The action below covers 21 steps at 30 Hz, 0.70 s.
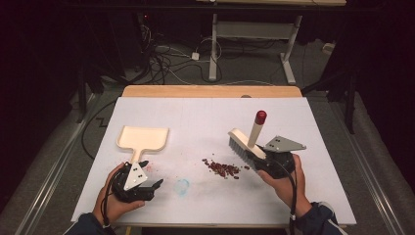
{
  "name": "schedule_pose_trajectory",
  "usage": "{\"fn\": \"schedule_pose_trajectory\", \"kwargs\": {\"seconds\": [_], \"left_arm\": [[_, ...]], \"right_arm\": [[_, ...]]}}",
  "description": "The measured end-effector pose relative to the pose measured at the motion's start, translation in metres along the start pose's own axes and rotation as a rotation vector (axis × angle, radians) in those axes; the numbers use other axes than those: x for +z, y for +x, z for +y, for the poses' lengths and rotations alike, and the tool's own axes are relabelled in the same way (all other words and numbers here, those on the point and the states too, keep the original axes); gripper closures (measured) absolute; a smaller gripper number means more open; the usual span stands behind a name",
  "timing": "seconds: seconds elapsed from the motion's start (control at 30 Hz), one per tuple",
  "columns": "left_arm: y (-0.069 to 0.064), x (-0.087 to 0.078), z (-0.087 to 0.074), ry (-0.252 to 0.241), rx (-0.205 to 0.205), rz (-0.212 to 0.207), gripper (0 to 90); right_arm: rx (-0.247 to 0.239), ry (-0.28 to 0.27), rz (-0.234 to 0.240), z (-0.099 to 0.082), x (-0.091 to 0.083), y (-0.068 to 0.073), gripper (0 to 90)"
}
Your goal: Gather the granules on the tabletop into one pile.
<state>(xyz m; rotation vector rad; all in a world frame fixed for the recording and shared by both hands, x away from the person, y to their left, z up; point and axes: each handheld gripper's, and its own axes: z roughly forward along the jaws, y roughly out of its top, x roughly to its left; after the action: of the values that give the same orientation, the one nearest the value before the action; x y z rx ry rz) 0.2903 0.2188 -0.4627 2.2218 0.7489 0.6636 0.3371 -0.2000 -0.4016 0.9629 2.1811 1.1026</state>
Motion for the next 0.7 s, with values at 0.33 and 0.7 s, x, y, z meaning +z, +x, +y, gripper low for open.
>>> {"fn": "schedule_pose_trajectory", "kwargs": {"seconds": [0.33, 0.7], "left_arm": [[-0.001, 0.003, 0.002, 0.001, 0.008, -0.01, 23.1], [-0.003, 0.005, 0.003, 0.01, 0.02, -0.02, 23.1]], "right_arm": [[-0.027, 0.08, -0.114, -0.019, 0.025, 0.015, 67.9], [-0.079, 0.036, -0.111, -0.007, 0.053, 0.066, 67.8]]}}
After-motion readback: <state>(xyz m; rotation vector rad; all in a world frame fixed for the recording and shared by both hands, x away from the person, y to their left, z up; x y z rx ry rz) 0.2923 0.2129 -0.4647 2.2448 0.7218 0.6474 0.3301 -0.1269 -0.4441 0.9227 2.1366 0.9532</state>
